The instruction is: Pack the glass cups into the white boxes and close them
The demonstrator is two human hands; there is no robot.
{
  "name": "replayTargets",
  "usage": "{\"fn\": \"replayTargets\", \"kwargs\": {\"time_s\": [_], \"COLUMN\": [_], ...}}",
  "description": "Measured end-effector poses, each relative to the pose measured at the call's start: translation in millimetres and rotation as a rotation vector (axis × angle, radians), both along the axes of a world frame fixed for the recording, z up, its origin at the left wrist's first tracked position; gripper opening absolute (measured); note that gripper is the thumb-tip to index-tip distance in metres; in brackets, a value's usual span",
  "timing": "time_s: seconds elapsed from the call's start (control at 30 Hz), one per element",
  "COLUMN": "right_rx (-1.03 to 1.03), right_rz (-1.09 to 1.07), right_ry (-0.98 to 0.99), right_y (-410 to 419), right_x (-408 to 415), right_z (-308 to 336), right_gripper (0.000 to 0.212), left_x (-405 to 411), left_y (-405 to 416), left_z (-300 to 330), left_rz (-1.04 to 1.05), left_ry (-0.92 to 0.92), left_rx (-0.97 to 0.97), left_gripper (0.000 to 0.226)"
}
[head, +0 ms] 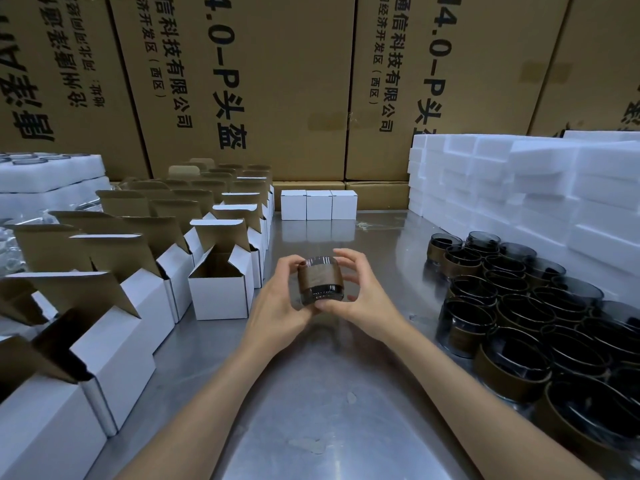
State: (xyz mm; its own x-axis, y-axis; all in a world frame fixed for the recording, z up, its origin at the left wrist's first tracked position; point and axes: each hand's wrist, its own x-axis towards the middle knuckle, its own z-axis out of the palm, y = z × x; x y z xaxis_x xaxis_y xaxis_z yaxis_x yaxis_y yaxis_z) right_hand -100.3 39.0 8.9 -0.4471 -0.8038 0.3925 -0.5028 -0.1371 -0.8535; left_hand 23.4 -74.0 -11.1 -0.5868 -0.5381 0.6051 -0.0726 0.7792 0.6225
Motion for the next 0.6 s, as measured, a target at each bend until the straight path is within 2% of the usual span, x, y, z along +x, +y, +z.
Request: {"fn": "replayTargets", "kwargs": {"time_s": [0.13, 0.27, 0.4, 0.5, 0.6], "right_rx": [-0.047, -0.088, -0.067, -0.019, 0.045], "right_rz": [-0.06, -0.097, -0.071, -0.021, 0.037], "right_ry": [-0.012, 0.074, 0.149, 0.127, 0.025], "right_y": [0.2, 1.5, 3.1, 4.1, 4.3], "right_x": [-0.3, 0.7, 2.4, 2.2, 3.4], "right_z": [0.7, 1.4, 2.9, 4.0, 3.4], "right_gripper": [0.064, 0.063, 0.063, 0.066, 0.069], "left_x": [-0.4, -0.3, 0.6, 1.9, 2.4], "left_y": [1.3, 3.3, 4.4, 3.6, 3.6], "left_z": [0.1, 1.7, 3.1, 3.6, 3.3], "left_rz": [-0.037, -0.048, -0.065, -0.065, -0.07], "left_ry": [-0.032, -0.013, -0.002, 0.003, 0.002], "left_rx": [0.008, -0.089, -0.06, -0.003, 0.024], "left_gripper": [0.066, 0.072, 0.067, 0.064, 0.061]}}
